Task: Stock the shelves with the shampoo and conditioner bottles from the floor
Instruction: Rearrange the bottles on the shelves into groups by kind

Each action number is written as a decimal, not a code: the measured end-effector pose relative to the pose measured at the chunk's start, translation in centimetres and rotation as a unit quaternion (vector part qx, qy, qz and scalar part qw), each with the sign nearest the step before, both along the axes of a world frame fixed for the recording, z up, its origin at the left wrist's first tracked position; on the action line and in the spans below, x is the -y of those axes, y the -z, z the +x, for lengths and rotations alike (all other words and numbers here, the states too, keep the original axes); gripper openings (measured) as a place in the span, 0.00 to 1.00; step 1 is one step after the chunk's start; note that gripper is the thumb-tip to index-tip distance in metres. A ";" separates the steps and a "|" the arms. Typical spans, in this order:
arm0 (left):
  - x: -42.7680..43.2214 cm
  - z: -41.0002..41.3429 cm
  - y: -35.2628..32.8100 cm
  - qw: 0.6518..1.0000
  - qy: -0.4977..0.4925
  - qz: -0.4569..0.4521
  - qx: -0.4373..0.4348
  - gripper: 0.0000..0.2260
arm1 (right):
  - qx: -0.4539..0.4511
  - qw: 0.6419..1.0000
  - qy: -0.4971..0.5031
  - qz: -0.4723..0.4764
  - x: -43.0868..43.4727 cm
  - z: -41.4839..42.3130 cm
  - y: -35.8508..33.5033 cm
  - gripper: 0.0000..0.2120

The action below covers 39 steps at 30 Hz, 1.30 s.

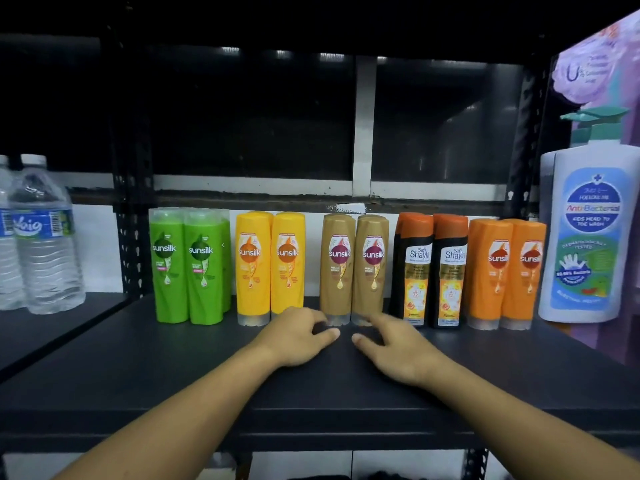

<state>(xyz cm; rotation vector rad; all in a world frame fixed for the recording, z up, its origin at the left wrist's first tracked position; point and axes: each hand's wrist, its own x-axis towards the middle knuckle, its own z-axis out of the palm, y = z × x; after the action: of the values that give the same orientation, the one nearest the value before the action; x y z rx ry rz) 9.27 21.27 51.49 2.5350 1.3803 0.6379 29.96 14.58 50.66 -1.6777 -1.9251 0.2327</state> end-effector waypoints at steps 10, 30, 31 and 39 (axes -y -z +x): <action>-2.3 5.2 -2.8 0.972 -0.060 0.049 0.222 0.28 | -0.301 0.937 0.100 0.144 -4.5 -1.2 -1.7 0.33; -5.2 5.5 -0.4 0.963 -0.042 0.018 0.266 0.27 | -0.215 0.963 0.101 0.126 -7.3 0.0 0.5 0.30; -5.1 5.5 -0.4 0.963 -0.040 0.014 0.267 0.28 | -0.211 0.964 0.103 0.129 -7.3 0.1 0.5 0.30; -4.5 5.0 -0.5 0.964 -0.015 -0.008 0.265 0.32 | -0.202 0.963 0.113 0.135 -7.1 0.2 0.7 0.29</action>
<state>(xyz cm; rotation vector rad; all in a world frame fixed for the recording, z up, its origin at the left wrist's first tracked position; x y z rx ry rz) 14.22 25.80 51.97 2.1023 1.2159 1.1941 30.18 21.66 49.99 -1.5133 -1.3866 0.1943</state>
